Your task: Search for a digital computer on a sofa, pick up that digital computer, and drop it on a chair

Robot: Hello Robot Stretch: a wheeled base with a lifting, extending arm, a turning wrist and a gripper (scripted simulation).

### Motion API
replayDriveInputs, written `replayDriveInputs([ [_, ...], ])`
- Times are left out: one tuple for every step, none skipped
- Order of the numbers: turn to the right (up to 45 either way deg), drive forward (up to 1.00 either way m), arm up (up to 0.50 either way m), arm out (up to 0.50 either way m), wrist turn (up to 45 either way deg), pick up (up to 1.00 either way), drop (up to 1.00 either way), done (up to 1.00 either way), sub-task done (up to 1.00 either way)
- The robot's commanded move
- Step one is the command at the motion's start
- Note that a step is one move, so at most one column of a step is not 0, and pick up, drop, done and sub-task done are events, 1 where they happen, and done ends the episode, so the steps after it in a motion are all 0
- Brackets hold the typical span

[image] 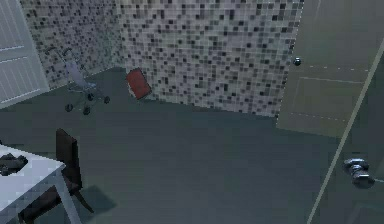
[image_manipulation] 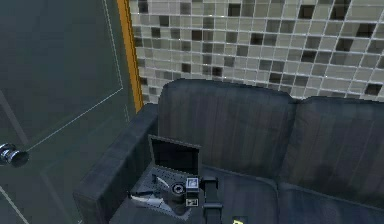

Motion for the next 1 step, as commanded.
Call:
replayDriveInputs([
  [0.0,0.00,0.00,0.00,45.0,0.00,0.00,0.00,0.00],
])
